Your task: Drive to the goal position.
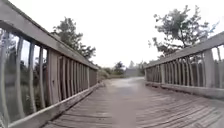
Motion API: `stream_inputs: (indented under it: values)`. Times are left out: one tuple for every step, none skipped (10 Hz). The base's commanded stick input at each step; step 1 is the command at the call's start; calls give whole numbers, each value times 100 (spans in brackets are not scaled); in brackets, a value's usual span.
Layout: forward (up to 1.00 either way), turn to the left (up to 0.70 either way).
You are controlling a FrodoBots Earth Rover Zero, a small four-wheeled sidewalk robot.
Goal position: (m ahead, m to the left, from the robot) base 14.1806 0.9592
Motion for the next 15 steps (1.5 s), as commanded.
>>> stream_inputs:
  values:
    - [45, 0]
    - [45, 0]
    - [45, 0]
    - [45, 0]
    - [45, 0]
    - [45, 0]
    - [45, -24]
    - [45, -13]
    - [45, -2]
    - [45, 0]
    - [45, 0]
    - [45, 0]
    - [45, 0]
    - [45, 0]
    - [45, 0]
